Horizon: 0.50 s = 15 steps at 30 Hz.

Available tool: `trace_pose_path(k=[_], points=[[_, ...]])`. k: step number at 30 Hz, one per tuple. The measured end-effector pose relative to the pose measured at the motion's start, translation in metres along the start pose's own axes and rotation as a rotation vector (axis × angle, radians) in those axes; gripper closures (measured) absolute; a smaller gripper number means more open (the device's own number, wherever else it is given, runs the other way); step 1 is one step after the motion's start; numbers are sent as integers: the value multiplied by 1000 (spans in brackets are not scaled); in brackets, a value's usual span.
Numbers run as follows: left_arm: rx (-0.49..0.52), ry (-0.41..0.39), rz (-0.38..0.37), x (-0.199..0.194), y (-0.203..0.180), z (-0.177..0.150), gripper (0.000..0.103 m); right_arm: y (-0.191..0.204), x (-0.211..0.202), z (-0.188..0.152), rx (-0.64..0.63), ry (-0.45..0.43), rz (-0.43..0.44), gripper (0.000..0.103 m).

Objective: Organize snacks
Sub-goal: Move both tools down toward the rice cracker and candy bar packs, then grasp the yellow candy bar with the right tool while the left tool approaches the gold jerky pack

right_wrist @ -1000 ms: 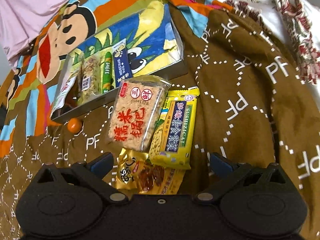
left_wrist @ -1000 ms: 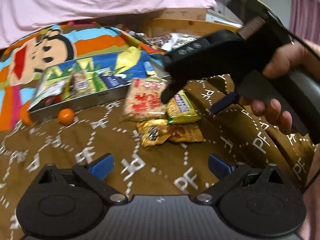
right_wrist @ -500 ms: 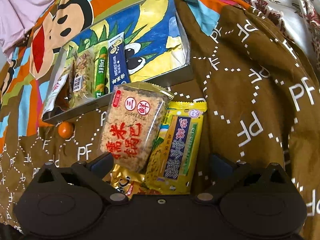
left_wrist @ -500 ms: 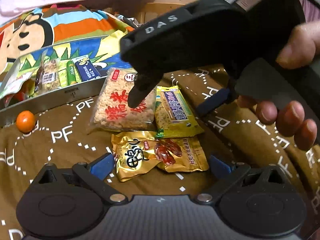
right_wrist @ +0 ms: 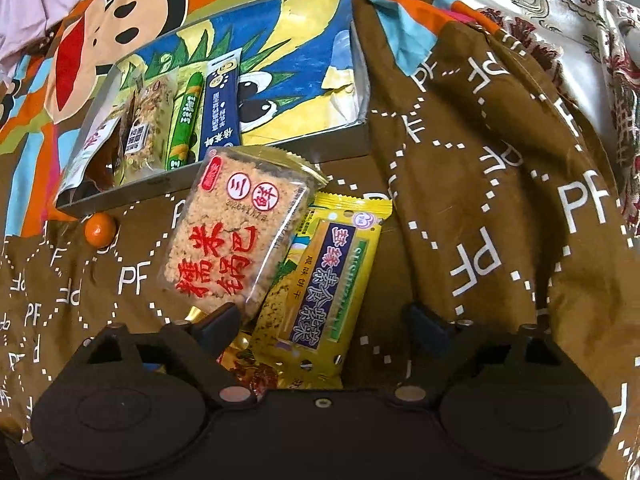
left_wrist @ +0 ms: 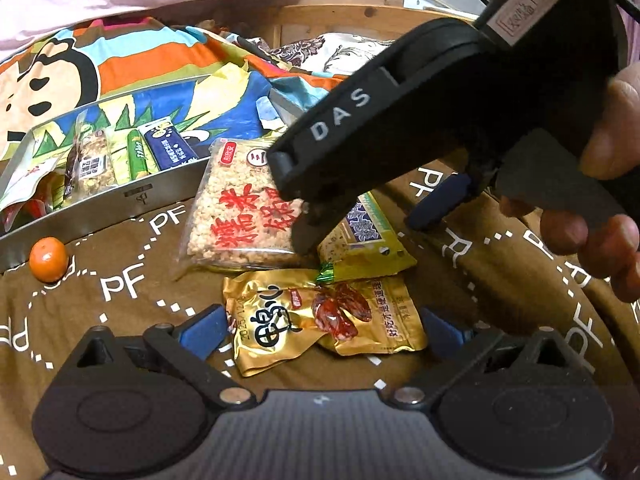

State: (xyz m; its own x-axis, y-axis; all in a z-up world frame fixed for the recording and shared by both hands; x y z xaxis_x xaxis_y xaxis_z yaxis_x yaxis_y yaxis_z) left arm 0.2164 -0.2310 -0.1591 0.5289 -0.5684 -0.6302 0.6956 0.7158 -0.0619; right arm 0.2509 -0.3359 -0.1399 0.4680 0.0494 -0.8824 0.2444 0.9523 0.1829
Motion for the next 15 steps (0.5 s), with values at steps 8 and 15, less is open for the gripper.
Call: trace_pose_path(k=[8,15], points=[[-21,21,17,-13,21,-5,1,-8,-6,-2,-4,-18,-20,34],[-80,43,85,-29,43,-13,1,-5,-6,-5,12,-20,-12,22]])
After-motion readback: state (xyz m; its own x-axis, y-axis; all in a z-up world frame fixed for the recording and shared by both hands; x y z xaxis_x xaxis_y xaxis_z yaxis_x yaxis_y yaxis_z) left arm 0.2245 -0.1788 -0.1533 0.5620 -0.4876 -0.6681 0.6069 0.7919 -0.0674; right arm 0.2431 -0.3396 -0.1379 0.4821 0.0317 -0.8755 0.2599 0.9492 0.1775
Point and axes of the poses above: each gripper's, at about its wrist camera, not at the fingertips, and x roughly the way its jaws point, y to its left, z to its top, the point moved 8 cm from there along x, roughly the way its jaws point, and after that the axes turned 2 degrees about -y, right-handed, at the moved point
